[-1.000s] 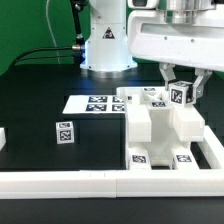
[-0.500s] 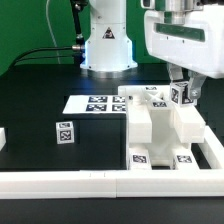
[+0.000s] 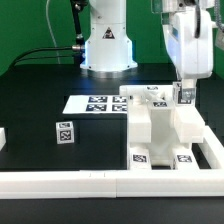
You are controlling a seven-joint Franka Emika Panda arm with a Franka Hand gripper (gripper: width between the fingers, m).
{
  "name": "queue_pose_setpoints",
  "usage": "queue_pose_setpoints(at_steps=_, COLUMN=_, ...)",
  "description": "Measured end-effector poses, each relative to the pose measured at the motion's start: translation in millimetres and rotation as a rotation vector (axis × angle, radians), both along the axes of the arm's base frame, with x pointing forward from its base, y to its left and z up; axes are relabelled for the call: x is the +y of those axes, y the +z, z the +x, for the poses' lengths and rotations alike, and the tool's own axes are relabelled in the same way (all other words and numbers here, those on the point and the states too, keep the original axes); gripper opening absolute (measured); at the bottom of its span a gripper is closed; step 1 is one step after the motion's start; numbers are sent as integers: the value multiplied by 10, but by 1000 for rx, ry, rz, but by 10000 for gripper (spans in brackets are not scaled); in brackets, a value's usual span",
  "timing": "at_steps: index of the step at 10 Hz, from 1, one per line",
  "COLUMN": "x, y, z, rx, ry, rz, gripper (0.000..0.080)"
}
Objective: Assemble chair
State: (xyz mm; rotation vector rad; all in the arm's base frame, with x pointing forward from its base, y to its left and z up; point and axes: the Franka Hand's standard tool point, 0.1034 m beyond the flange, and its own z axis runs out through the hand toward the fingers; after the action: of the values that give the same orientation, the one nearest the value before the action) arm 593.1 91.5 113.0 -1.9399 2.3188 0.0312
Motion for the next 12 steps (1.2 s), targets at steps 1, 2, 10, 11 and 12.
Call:
queue_pose_setpoints(at_steps=1, x=1, y=0, z=0, rx=0, ry=3, rz=0, gripper=281)
queue_pose_setpoints(at_steps=2, x=2, y=-3, z=-2, rx=0, ry=5, rz=0, gripper=281)
queue_pose_setpoints(at_steps=10, x=-296, y=147, z=20, rx=-37, ry=119, rz=-1, gripper=649)
queue_pose_setpoints(at_steps=11, x=-283, y=127, z=12, rx=-34, ry=124, rz=-3, gripper=649)
queue_pose_setpoints(at_steps=12, x=-287, y=125, z=12, rx=-33, ry=125, rz=-3, gripper=649)
